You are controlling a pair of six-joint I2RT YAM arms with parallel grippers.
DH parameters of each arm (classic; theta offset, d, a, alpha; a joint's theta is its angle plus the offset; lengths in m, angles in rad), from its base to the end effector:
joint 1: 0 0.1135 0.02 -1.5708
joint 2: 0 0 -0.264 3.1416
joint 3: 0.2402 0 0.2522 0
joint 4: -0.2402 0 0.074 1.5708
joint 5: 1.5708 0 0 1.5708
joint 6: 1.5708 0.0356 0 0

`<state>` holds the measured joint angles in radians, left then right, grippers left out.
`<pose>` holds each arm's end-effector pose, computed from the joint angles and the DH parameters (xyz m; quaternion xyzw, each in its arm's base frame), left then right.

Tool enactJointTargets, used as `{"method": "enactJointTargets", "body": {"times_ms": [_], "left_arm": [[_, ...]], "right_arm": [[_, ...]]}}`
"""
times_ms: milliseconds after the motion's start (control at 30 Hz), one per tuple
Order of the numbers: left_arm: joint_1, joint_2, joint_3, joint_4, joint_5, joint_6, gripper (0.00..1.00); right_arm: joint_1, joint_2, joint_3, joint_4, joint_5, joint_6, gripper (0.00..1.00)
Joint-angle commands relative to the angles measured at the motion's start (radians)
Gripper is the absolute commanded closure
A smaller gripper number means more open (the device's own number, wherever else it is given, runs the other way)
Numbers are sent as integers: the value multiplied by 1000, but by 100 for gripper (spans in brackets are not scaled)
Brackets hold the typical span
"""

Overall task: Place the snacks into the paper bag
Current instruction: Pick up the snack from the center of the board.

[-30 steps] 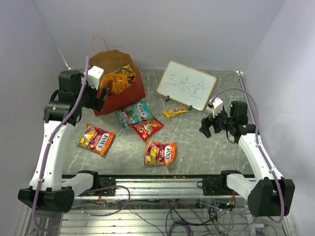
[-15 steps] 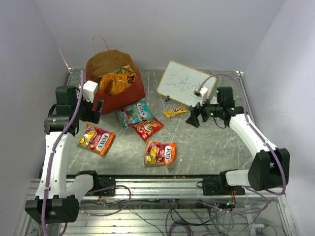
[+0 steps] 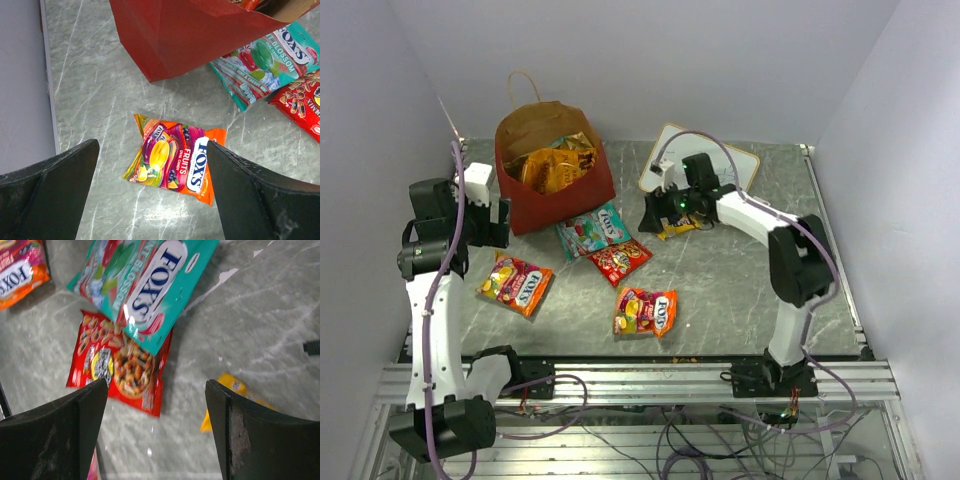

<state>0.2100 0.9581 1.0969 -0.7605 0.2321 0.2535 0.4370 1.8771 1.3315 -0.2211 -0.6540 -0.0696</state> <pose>0.1883 0.0318 0.3595 0.0721 0.8822 0.0040 0.4654 0.3657 0.1947 0.2184 -0.3401 0.8122 0.3583 0.3103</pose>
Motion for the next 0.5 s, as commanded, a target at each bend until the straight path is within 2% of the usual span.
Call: {"method": "enactJointTargets", "body": {"times_ms": [0,200,467], "left_arm": [[29,12,11,30,68,-11,1],[40,26,24,20,94,-10,2],[53,17,17,25,125,-10,2]], "right_arm": [[24,172,140,35,-26,160,22],[31,366,296,25,-85,284,26],[52,483,375,41,-132,344,31]]}}
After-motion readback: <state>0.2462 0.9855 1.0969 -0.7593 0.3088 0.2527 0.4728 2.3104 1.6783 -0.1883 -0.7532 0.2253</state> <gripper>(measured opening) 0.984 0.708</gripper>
